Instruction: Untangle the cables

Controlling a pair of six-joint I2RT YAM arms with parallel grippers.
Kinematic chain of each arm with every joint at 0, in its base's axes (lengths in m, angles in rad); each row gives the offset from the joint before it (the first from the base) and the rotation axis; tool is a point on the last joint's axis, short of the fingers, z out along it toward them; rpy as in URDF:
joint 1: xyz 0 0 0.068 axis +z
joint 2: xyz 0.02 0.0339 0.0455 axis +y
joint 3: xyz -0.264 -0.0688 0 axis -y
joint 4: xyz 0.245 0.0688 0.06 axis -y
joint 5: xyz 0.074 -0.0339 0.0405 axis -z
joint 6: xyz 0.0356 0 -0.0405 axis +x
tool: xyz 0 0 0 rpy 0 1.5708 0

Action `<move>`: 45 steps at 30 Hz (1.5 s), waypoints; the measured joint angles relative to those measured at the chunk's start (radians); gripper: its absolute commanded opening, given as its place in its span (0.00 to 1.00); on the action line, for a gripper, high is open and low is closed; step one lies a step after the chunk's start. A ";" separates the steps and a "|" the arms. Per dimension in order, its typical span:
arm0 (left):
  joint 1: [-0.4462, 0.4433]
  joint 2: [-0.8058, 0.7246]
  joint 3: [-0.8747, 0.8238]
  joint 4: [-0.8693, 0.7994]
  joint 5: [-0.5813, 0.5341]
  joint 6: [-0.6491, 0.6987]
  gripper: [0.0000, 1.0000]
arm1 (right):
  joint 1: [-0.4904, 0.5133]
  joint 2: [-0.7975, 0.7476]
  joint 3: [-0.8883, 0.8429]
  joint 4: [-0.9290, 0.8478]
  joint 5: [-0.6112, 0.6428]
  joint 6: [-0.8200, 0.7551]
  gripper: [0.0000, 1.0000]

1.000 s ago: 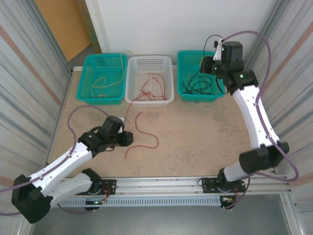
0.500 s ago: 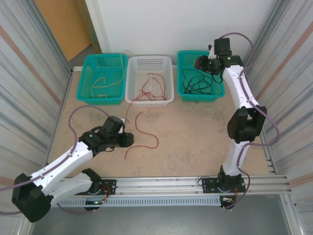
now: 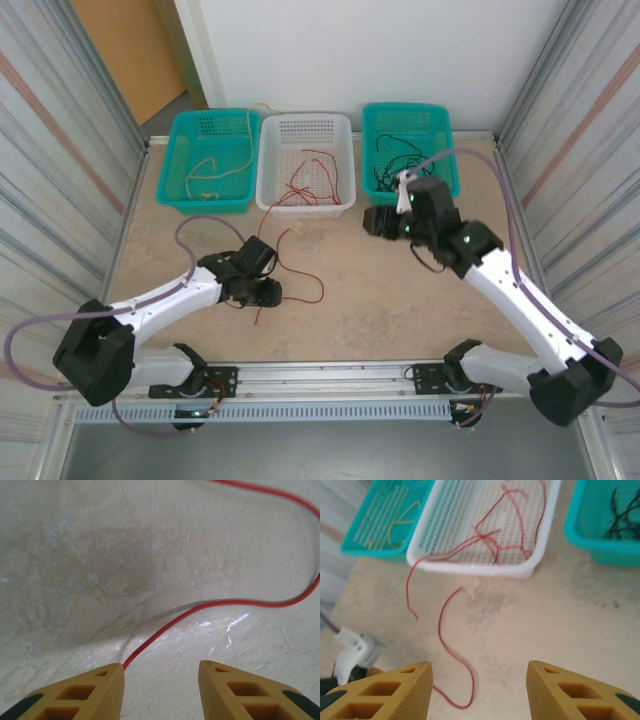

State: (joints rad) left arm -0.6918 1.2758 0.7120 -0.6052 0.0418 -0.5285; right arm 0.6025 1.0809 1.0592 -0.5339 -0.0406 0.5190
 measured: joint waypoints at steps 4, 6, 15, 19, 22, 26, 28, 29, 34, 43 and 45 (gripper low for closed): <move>-0.019 0.062 0.020 -0.024 -0.025 0.000 0.52 | 0.096 -0.051 -0.158 0.010 0.062 0.079 0.50; -0.019 0.081 0.020 -0.031 -0.038 0.000 0.54 | 0.114 -0.072 -0.218 0.010 0.085 0.115 0.50; -0.011 0.162 0.020 -0.041 -0.052 -0.012 0.35 | 0.120 -0.168 -0.262 0.019 0.147 0.178 0.48; 0.011 0.185 0.025 -0.042 -0.047 -0.019 0.25 | 0.124 -0.156 -0.262 0.021 0.150 0.181 0.48; 0.015 0.186 0.026 -0.049 -0.049 -0.020 0.16 | 0.125 -0.151 -0.262 0.026 0.150 0.182 0.48; 0.006 0.183 0.030 -0.051 -0.056 -0.006 0.03 | 0.125 -0.151 -0.262 0.034 0.153 0.187 0.48; -0.019 0.175 0.048 -0.049 -0.046 0.009 0.00 | 0.127 -0.151 -0.262 0.035 0.153 0.189 0.48; -0.035 0.163 0.062 -0.049 -0.042 0.020 0.00 | 0.127 -0.150 -0.261 0.035 0.153 0.189 0.48; -0.124 0.010 0.143 -0.047 -0.016 0.082 0.00 | 0.132 -0.122 -0.230 0.034 0.153 0.189 0.50; -0.192 -0.298 0.298 -0.011 0.001 0.137 0.00 | 0.144 -0.098 -0.156 0.023 0.158 0.187 0.54; -0.192 -0.333 0.327 0.002 0.002 0.139 0.00 | 0.144 -0.098 -0.135 0.021 0.166 0.187 0.54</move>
State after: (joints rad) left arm -0.8841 0.9432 1.0386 -0.6037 0.0433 -0.3893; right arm 0.7464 0.9833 0.9237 -0.5125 0.1257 0.7059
